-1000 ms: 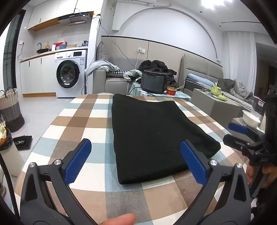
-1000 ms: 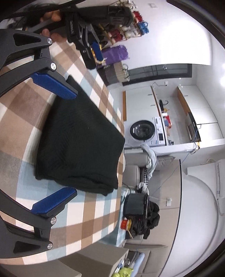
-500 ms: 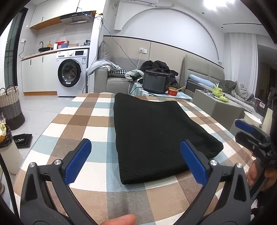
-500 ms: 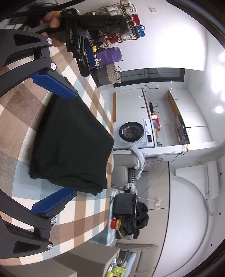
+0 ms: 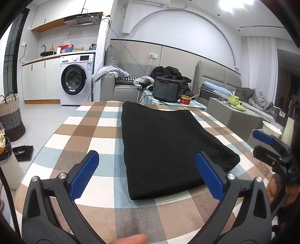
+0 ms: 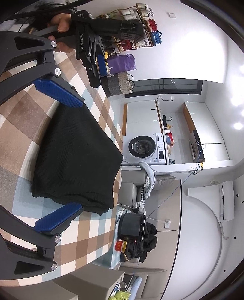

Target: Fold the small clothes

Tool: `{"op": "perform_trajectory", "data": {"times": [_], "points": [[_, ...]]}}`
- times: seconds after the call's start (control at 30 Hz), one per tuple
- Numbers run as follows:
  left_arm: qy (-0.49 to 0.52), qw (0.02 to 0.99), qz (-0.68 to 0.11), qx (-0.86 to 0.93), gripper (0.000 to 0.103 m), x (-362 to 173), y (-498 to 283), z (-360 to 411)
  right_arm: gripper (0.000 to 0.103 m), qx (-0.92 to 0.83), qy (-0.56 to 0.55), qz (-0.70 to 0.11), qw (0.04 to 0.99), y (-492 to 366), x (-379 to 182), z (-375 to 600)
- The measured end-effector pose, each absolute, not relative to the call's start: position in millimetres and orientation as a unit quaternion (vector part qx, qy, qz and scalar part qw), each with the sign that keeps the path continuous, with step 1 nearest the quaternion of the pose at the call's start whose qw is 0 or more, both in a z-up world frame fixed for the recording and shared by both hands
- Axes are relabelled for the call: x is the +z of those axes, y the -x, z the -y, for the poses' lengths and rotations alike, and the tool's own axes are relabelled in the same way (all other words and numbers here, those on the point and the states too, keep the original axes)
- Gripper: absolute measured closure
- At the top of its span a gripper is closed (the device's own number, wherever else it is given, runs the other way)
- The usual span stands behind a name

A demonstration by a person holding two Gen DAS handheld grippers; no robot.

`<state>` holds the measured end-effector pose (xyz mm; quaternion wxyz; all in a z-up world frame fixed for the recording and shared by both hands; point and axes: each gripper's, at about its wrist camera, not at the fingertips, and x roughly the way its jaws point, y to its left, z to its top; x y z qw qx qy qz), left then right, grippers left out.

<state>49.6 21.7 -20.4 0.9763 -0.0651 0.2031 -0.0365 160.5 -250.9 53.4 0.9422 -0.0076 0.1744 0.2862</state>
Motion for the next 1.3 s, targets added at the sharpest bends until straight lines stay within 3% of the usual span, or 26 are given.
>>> {"op": "perform_trajectory", "data": {"times": [1.3], "points": [[0.065,0.976,-0.204,-0.037,0.001,-21.8,-50.6,-22.6,0.0,0.284,-0.004,-0.183,0.941,-160.0,49.6,251.8]]}}
